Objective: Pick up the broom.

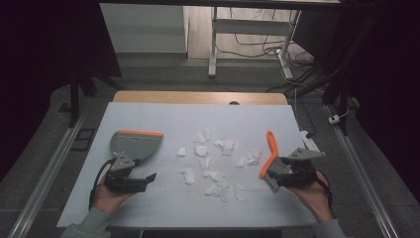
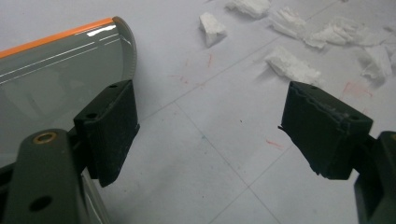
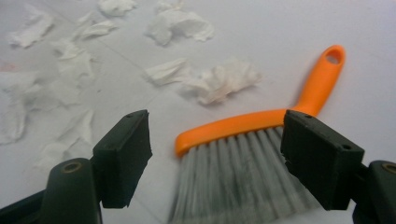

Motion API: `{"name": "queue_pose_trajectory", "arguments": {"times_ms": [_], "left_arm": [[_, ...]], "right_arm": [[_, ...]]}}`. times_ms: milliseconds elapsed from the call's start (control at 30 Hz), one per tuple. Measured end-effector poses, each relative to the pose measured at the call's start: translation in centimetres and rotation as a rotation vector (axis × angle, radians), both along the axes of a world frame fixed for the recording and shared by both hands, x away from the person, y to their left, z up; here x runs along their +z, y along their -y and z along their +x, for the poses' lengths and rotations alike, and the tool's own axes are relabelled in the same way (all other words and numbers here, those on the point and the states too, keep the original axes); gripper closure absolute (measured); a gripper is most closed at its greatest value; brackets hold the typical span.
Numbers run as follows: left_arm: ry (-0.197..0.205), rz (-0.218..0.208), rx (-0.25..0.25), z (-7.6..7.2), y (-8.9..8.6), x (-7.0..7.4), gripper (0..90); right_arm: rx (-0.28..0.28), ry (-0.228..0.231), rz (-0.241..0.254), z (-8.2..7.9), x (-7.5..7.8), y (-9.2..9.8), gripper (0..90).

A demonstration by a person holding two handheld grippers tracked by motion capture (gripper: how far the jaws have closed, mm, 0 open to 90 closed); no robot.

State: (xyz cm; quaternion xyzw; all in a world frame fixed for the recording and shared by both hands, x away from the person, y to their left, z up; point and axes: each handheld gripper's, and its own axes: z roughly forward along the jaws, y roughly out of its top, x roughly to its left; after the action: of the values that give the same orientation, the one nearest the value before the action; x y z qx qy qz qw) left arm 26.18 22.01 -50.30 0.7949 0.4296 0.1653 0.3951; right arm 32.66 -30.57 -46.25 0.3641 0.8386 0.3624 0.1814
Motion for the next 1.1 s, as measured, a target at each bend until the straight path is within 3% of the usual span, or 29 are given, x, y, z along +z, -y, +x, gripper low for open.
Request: {"name": "queue_pose_trajectory", "arguments": {"times_ms": [133,200,333,433,500,567,800,1100], "left_arm": [[0.005,-0.007,0.003,0.0,0.0,0.1,19.7],[0.003,-0.006,-0.004,0.1,0.1,0.1,19.7],[0.001,-0.004,-0.011,0.0,0.2,0.1,19.7],[0.004,-0.010,-0.016,-0.1,0.2,0.2,19.7],[0.008,-0.015,-0.019,-0.2,0.2,0.3,19.7],[0.010,-0.010,-0.025,-0.1,0.3,0.3,19.7],[-0.002,0.001,-0.033,-0.2,0.7,0.0,19.7],[-0.007,-0.001,-0.026,-0.2,0.6,-0.1,19.8]], "right_arm": [[-0.036,-0.032,0.005,1.2,0.9,-0.2,25.2],[-0.070,-0.047,-0.045,2.5,1.7,-0.3,25.3],[-0.119,-0.091,-0.046,4.5,2.3,-0.2,26.2],[-0.139,-0.117,-0.072,5.5,2.4,-0.2,27.4],[-0.179,-0.150,-0.089,7.0,2.5,-0.1,28.4],[-0.188,-0.160,-0.102,7.5,2.5,-0.1,28.4],[-0.249,-0.260,-0.182,10.8,1.4,-0.4,28.6],[-0.286,-0.327,-0.247,12.0,0.1,-1.2,29.3]]}}
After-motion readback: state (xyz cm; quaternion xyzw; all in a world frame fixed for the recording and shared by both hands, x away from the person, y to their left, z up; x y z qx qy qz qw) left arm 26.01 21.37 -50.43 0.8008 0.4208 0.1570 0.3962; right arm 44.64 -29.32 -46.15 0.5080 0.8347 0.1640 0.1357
